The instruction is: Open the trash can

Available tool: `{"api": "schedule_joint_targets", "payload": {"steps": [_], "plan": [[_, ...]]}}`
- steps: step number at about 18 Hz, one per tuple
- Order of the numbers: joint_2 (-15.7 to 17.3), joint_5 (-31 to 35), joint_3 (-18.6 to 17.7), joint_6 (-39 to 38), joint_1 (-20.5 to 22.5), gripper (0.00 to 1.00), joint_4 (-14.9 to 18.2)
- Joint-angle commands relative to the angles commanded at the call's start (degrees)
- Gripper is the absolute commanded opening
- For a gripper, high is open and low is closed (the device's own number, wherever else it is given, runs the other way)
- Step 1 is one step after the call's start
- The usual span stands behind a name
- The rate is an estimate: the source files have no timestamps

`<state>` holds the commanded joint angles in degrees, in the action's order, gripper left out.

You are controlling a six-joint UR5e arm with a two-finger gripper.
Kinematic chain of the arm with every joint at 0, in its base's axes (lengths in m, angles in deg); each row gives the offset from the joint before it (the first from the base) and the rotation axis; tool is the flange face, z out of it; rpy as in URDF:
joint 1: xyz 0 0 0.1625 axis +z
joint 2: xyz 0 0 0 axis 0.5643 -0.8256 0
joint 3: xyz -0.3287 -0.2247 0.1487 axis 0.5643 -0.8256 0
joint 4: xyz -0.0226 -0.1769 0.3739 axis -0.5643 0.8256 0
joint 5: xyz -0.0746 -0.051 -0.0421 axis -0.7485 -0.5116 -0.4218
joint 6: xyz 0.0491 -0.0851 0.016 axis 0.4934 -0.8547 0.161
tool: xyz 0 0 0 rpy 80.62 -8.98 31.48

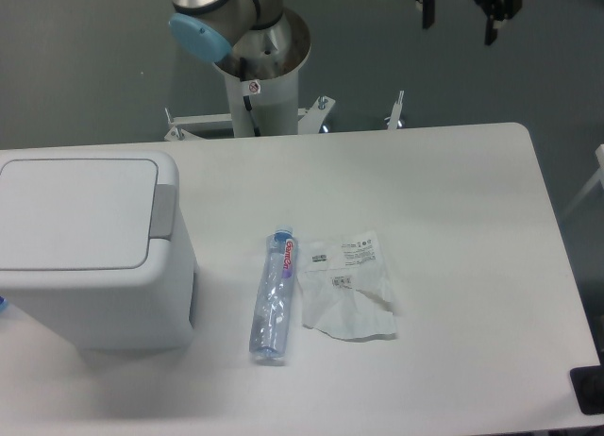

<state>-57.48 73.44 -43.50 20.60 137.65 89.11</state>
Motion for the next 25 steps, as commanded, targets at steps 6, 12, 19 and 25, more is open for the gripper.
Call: {"api": "schedule_joint_targets", "payload": {"steps": [6,12,19,25], "plan": [[-0.61,-0.97,0.17,-9.12,-2.89,1.0,-0.09],[-0.97,-10.09,-0.09,-32.12,-7.9,1.0,-0.52],[-3.95,-13.27,-1.14,-62.72,-21.16,1.0,-12.73],[-9.05,-13.27,-0.35,-81.37,-30.39,1.0,-22.23]]}}
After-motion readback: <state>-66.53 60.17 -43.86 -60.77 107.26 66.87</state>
